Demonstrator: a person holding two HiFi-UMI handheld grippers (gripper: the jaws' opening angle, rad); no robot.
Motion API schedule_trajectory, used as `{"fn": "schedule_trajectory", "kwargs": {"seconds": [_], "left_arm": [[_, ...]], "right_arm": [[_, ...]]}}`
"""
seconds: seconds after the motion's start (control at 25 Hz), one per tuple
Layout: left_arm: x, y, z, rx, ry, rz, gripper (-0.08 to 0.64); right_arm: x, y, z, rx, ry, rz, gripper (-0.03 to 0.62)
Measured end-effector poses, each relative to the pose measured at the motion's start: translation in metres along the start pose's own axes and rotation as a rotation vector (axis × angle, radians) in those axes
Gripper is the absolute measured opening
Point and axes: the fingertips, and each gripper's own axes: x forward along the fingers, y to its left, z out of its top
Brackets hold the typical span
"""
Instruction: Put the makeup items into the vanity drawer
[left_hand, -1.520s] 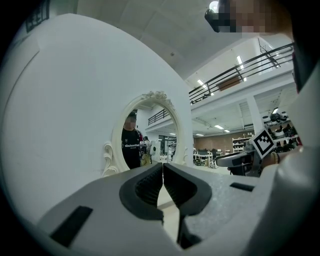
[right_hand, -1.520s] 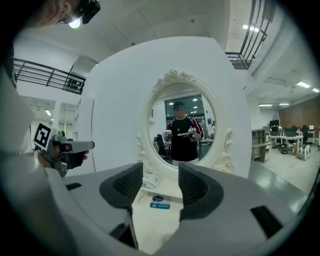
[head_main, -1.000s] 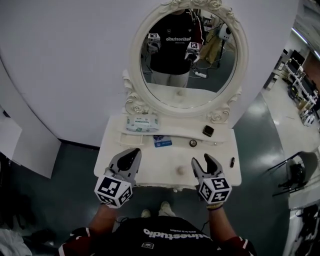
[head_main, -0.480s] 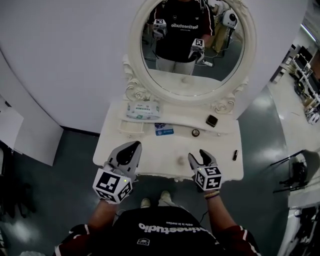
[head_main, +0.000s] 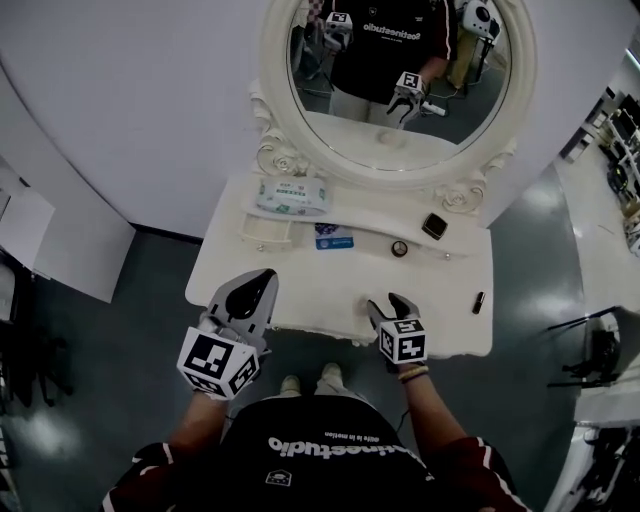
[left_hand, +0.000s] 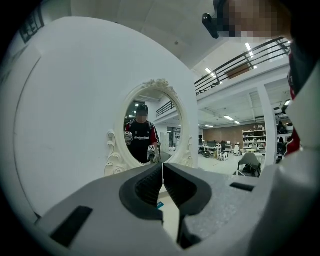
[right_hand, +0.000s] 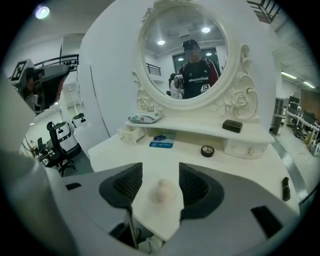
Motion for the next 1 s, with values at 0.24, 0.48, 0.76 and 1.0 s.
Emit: {"fn": "schedule_trajectory", "kwargs": {"seconds": [0.24, 0.48, 0.76, 1.0], "left_arm": [[0.003, -0.012, -0.008, 0.008, 0.019, 0.022, 0.009], [0.009, -0.022, -0.010, 0.008, 0.024, 0.038, 0.009], [0.016, -0.024, -0.011, 0.004, 0.018, 0.064, 0.009], [0.024, -0.027, -0.010, 0.017, 0.020, 0.065, 0.009]], "right_arm": [[0.024, -0.001, -0.030, 0.034, 0.061, 0.049, 0.223], [0.047, -0.005, -0.056, 0.013, 0.125, 0.071, 0.224], [0.064, -0.010, -0.075, -0.027, 0.166, 0.076, 0.220], [0.072, -0.009, -0.080, -0.011, 0.181, 0.103, 0.212]]}}
